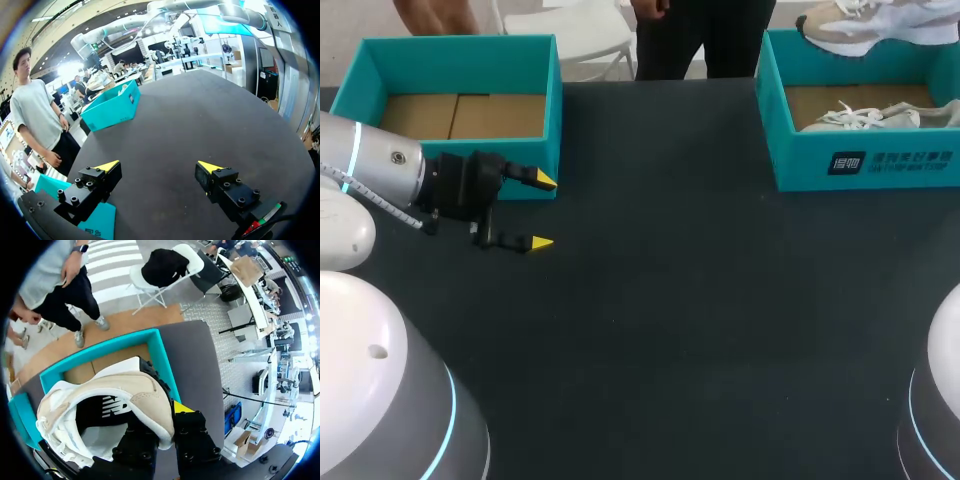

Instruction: Take the shoe out of the shoebox, open the shoe tongue, remove and reinsert the insole, then place the shoe into the shoebox

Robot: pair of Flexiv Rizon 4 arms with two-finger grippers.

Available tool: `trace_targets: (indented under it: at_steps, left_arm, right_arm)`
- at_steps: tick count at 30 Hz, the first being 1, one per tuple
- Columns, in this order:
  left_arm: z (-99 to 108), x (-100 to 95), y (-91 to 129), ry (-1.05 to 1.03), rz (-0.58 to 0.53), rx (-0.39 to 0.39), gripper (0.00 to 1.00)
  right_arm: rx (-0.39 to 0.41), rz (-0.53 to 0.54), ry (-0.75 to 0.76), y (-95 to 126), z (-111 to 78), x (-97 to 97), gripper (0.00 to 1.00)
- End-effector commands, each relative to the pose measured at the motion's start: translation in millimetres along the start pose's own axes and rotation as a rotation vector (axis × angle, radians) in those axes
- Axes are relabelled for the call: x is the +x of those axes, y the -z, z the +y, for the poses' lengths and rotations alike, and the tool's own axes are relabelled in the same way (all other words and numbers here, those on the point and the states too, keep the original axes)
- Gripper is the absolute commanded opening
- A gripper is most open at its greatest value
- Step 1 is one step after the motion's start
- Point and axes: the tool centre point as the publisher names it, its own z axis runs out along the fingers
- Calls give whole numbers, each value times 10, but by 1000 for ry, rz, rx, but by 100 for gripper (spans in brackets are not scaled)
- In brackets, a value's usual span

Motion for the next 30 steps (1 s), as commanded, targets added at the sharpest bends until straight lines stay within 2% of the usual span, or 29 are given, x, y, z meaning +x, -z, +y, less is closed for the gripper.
trace_targets:
  at_steps: [1,9,15,29,30]
  left_arm:
    - [-4,5,-1,0,1,-3,100]
    - [-4,5,-1,0,1,-3,100]
    - [-4,5,-1,0,1,-3,100]
    - [-4,5,-1,0,1,-3,100]
    - [-4,5,-1,0,1,-3,100]
  right_arm:
    - [84,-2,2,40,101,6,0]
    - [84,-2,2,40,101,6,0]
    - [84,-25,3,-110,52,27,0]
    - [-29,-86,-144,-461,-18,117,0]
    - [-64,-93,-164,-478,-20,123,0]
